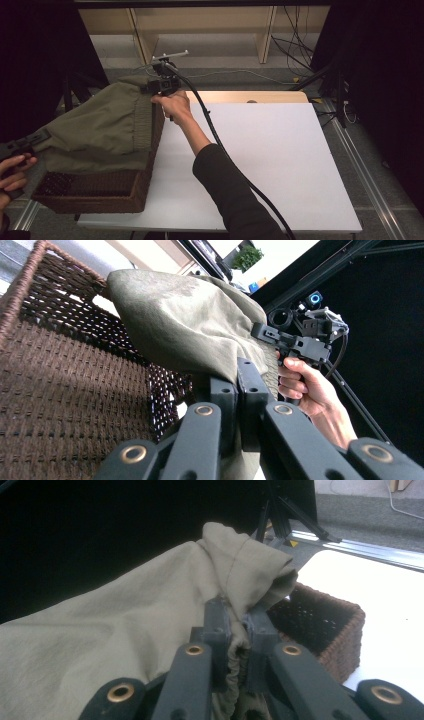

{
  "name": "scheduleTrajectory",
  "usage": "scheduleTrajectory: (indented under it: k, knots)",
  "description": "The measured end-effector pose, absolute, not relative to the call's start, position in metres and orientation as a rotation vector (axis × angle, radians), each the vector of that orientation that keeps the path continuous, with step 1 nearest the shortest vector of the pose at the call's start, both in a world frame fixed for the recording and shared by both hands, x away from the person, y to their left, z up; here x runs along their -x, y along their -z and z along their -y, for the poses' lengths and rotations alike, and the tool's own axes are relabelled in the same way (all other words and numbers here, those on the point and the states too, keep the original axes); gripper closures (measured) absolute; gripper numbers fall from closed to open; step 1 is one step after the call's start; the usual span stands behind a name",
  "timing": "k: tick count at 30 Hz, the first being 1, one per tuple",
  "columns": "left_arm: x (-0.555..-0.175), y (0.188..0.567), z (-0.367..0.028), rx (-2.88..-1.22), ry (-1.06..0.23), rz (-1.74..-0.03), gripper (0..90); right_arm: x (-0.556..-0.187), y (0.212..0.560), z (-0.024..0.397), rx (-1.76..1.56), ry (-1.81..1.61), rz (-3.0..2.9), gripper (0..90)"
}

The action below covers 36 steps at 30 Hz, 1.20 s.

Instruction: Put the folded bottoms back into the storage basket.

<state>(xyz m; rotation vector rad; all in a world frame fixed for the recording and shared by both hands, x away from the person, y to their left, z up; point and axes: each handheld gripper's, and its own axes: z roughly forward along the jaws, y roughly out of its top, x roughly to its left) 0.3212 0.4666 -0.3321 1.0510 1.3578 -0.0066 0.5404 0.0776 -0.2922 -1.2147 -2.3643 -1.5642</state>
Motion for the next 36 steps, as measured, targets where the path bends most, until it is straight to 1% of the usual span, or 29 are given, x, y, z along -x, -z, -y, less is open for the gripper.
scheduleTrajectory:
  k: [11, 36]
  knots:
    - [-0.317, 0.339, -0.481, -1.03, 0.0, -1.384, 87.6, -0.537, 0.299, -0.092, 1.207, 1.548, 2.362, 83.7]
    - [-0.313, 0.345, -0.49, -1.033, -0.014, -1.41, 87.5, -0.533, 0.312, -0.106, 1.201, 1.527, 2.367, 83.4]
